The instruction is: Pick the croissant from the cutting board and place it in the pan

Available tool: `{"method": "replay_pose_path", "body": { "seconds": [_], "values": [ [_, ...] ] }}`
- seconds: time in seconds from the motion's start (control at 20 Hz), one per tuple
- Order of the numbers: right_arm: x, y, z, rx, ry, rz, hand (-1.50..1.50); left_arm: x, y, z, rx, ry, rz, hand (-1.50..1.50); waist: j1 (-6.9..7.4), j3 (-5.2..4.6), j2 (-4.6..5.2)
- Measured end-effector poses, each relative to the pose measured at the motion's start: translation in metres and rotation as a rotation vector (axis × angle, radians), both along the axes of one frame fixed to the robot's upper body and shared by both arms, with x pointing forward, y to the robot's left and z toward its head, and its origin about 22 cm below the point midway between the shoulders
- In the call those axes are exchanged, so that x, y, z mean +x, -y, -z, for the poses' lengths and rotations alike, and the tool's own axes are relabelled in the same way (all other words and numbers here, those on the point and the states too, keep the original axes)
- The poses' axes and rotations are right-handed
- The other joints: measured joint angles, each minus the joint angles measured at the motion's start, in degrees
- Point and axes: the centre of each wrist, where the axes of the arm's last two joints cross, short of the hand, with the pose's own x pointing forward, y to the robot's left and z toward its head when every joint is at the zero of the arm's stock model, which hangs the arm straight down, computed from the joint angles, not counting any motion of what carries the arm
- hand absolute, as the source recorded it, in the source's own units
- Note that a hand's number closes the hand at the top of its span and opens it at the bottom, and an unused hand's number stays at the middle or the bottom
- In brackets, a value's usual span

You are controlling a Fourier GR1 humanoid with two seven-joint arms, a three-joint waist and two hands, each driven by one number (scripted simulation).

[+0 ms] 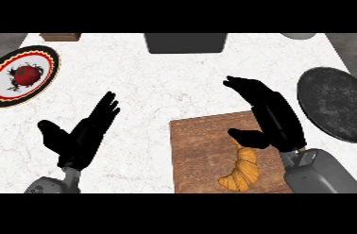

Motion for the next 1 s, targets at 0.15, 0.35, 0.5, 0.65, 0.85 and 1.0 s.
{"method": "replay_pose_path", "body": {
  "seconds": [0.15, 0.35, 0.5, 0.65, 0.85, 1.0],
  "values": [
    [-0.008, -0.006, 0.008, -0.213, -0.128, 0.032, -1.50, -0.003, 0.006, 0.002, -0.009, -0.013, 0.015, 0.00, 0.30, -0.12, -0.17],
    [-0.013, -0.017, 0.014, -0.519, -0.279, 0.097, -1.50, 0.001, 0.011, 0.000, -0.012, -0.015, 0.029, 0.00, 0.92, -0.38, -0.29],
    [-0.015, -0.036, 0.013, -0.705, -0.373, 0.155, -1.50, 0.004, 0.011, -0.001, -0.006, -0.019, 0.045, 0.00, 1.27, -0.48, -0.28],
    [-0.017, -0.061, 0.014, -0.849, -0.474, 0.194, -1.50, 0.004, 0.012, -0.001, -0.011, -0.020, 0.052, 0.00, 1.83, -0.41, -0.15],
    [-0.021, -0.089, 0.025, -0.954, -0.591, 0.163, -1.50, 0.005, 0.012, 0.000, -0.012, -0.018, 0.052, 0.00, 1.75, -0.36, -0.08],
    [-0.024, -0.109, 0.037, -0.985, -0.656, 0.153, -1.50, 0.006, 0.012, -0.001, -0.012, -0.017, 0.050, 0.00, 1.65, -0.18, 0.05]
  ]
}}
